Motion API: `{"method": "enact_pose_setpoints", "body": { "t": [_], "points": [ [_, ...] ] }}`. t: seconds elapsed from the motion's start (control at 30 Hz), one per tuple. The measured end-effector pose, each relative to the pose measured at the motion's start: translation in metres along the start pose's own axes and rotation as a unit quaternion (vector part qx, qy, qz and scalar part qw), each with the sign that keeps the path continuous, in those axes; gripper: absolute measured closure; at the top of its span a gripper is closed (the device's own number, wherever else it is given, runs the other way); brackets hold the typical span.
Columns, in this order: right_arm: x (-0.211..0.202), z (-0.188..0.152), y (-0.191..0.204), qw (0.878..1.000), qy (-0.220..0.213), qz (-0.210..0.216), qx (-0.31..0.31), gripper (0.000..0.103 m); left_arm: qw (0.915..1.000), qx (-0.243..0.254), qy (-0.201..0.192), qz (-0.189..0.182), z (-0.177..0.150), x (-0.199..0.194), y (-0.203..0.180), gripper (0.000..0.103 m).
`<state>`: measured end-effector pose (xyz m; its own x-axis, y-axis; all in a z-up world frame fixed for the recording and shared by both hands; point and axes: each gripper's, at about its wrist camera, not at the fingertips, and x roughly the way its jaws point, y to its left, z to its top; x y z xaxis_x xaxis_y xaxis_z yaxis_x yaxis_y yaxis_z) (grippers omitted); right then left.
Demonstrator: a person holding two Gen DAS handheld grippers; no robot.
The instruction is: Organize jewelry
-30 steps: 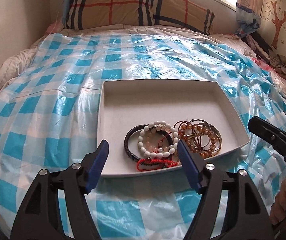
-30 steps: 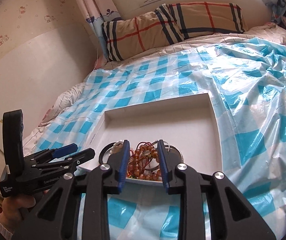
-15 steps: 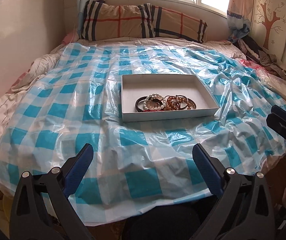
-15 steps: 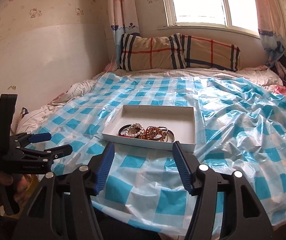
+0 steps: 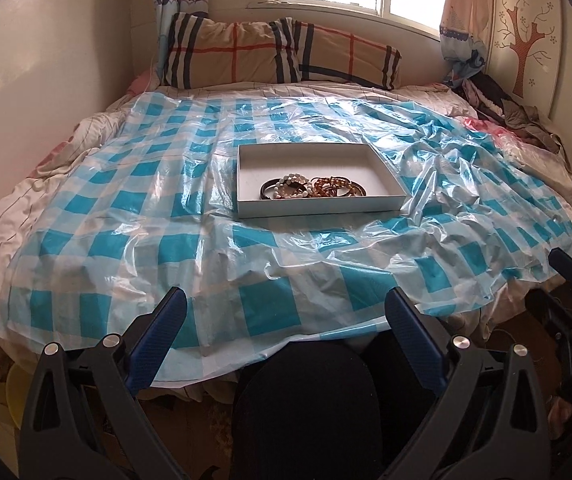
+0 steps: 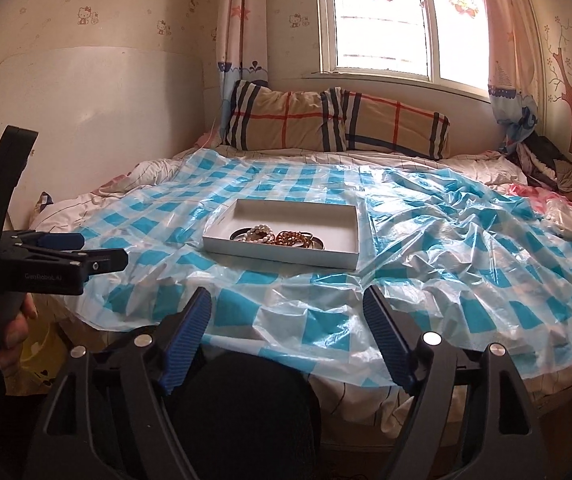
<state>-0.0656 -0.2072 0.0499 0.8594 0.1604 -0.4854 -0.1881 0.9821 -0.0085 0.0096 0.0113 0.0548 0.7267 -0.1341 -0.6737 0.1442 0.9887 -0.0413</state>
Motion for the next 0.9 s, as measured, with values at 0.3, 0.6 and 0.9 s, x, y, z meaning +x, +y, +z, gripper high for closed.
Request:
{"method": "enact_pose_setpoints", "body": {
  "t": [0.3, 0.6, 0.9],
  "points": [
    [-0.023, -0.002, 0.015, 1.0, -0.022, -0.009, -0.008, 0.02, 0.9998, 0.004, -0.021, 0.0, -0.005, -0.023, -0.008, 0.008],
    [-0.037, -0.01, 0.012, 0.999, -0.027, -0.028, 0.008, 0.015, 0.9997, 0.011, -0.018, 0.012, -0.019, -0.032, -0.009, 0.008],
    [-0.04, -0.012, 0.009, 0.999, -0.025, -0.041, 0.017, 0.011, 0.9994, 0.013, -0.019, 0.027, -0.024, -0.037, -0.01, 0.008]
  ]
}}
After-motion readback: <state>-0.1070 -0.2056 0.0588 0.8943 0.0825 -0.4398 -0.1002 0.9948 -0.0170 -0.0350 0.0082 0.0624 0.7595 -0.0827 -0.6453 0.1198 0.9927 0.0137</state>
